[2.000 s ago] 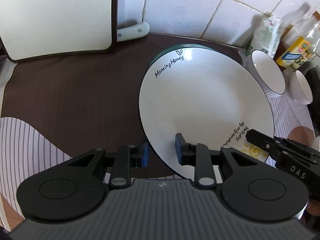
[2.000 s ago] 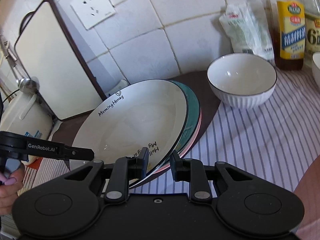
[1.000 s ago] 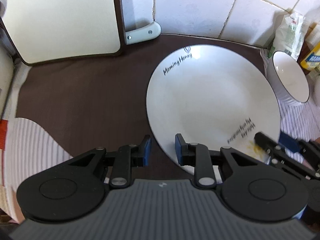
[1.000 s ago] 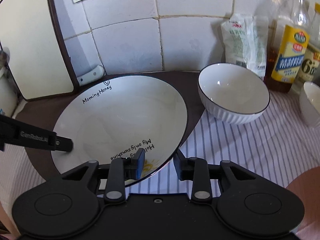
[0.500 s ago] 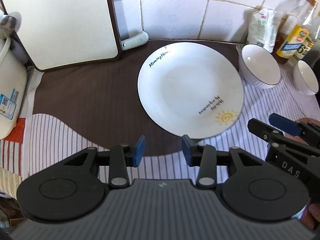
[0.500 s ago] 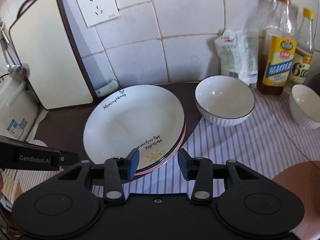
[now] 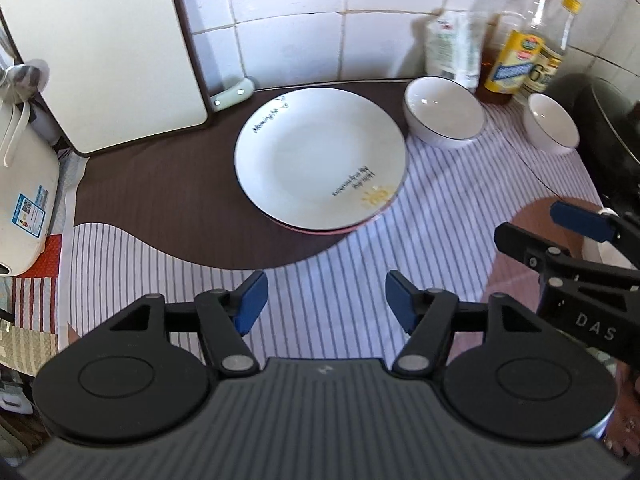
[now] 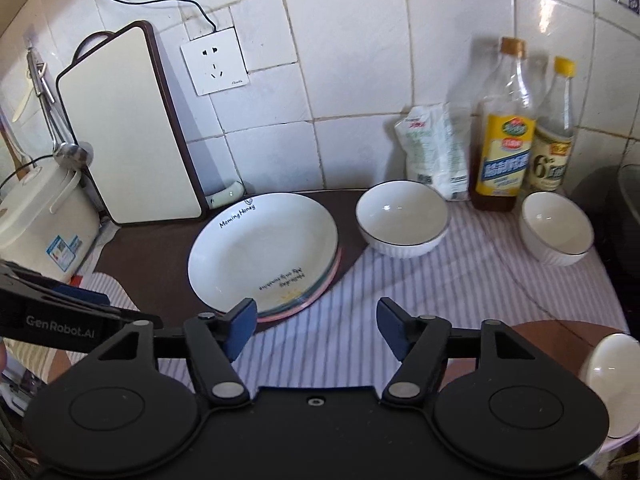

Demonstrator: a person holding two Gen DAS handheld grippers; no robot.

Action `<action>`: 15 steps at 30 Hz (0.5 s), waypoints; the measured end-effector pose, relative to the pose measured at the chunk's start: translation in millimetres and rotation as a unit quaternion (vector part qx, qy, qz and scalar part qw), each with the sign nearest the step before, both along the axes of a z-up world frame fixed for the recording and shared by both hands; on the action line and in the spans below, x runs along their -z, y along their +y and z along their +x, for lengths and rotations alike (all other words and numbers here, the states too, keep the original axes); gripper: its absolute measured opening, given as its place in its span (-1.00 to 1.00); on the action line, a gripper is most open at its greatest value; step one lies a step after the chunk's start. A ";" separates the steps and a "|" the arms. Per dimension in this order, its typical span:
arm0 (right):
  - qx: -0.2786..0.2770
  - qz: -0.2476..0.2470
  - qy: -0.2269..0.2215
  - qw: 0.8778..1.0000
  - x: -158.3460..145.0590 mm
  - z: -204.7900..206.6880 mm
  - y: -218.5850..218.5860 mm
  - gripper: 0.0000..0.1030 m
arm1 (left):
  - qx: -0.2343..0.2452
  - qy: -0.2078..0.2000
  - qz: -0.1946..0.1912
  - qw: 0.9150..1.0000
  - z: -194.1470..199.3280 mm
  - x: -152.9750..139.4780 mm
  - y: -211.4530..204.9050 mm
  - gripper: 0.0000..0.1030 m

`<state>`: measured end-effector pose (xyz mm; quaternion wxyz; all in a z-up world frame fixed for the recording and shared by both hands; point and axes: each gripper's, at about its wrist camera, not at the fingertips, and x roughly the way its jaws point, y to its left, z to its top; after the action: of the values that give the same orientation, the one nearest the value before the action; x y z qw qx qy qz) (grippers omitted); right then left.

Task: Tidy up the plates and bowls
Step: 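Withdraw both grippers from the plate stack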

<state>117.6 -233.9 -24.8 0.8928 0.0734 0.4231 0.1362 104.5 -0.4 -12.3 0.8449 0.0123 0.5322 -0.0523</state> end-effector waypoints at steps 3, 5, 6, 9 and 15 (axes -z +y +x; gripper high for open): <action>-0.003 -0.019 -0.002 1.000 -5.6 -10.9 -10.0 0.43 | 0.005 0.006 -0.005 1.000 -9.5 -2.4 -11.3 0.40; 0.003 -0.033 0.008 0.999 -9.7 -18.0 -17.4 0.48 | 0.014 0.009 -0.005 1.000 -16.7 -3.0 -21.0 0.45; 0.003 -0.037 0.005 0.999 -11.5 -21.7 -21.8 0.52 | 0.017 0.008 -0.004 1.000 -19.4 -2.9 -24.9 0.47; 0.009 -0.042 -0.001 0.999 -14.4 -31.3 -35.5 0.71 | 0.023 0.008 -0.004 1.000 -26.1 -0.3 -39.3 0.58; 0.040 -0.066 -0.003 0.997 -7.7 -52.2 -61.4 0.72 | 0.051 0.003 -0.005 0.999 -31.8 18.4 -71.9 0.83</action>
<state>65.4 -295.2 -17.2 0.9018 0.0307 0.4249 0.0727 72.7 -72.3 -30.7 0.8396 0.0355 0.5332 -0.0978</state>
